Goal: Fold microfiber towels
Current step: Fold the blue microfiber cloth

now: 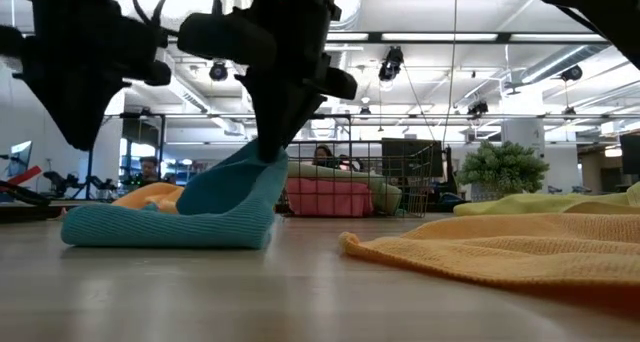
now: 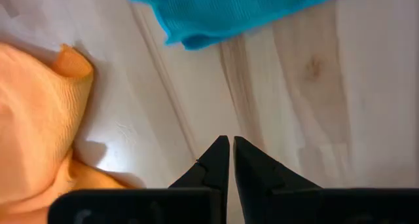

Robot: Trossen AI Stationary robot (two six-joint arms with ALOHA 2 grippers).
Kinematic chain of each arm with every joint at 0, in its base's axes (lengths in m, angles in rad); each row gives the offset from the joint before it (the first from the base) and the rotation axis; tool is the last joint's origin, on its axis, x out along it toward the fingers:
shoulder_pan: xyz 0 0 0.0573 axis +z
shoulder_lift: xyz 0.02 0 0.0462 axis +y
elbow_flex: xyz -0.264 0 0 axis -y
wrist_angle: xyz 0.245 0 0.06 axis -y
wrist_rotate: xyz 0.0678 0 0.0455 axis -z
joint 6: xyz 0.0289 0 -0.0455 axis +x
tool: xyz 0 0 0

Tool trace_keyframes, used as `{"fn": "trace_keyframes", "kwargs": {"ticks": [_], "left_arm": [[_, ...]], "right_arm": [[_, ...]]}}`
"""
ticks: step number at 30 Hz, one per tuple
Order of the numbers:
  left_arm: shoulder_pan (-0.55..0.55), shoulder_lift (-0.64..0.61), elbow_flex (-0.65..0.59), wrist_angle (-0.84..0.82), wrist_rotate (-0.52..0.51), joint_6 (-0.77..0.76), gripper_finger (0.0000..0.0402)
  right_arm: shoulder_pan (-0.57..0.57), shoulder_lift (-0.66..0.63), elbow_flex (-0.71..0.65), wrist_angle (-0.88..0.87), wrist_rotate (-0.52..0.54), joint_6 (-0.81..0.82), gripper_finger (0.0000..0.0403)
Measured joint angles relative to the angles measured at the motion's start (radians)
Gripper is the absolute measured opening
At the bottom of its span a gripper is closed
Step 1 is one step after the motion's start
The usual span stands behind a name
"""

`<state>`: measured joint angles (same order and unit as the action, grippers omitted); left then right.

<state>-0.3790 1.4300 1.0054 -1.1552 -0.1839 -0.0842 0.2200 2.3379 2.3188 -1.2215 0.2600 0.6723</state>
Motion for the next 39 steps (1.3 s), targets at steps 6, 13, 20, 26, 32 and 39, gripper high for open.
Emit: {"fn": "trace_keyframes", "kwargs": {"ticks": [6,13,20,26,32,39], "left_arm": [[0.0,-0.053,0.0,-0.001,0.03,-0.039,0.0008],[0.0,-0.068,0.0,-0.022,0.06,-0.065,0.0024],[0.0,-0.062,-0.003,-0.029,0.056,-0.068,0.0103],[0.0,-0.063,-0.016,-0.015,0.018,-0.067,0.0161],[0.017,-0.089,-0.054,0.227,-0.133,-0.001,0.0166],[0.107,-0.08,-0.113,0.498,-0.054,0.134,0.0166]], "right_arm": [[-0.019,-0.002,0.0,0.027,-0.082,-0.043,0.0046],[-0.047,-0.006,0.001,0.048,-0.055,-0.098,0.0124],[-0.066,-0.038,-0.001,0.036,-0.048,-0.158,0.0167],[-0.07,-0.097,-0.002,-0.052,0.021,-0.166,0.0171],[-0.068,-0.152,-0.003,-0.136,0.071,-0.177,0.0159],[-0.08,-0.193,-0.01,-0.203,0.131,-0.203,0.0153]]}}
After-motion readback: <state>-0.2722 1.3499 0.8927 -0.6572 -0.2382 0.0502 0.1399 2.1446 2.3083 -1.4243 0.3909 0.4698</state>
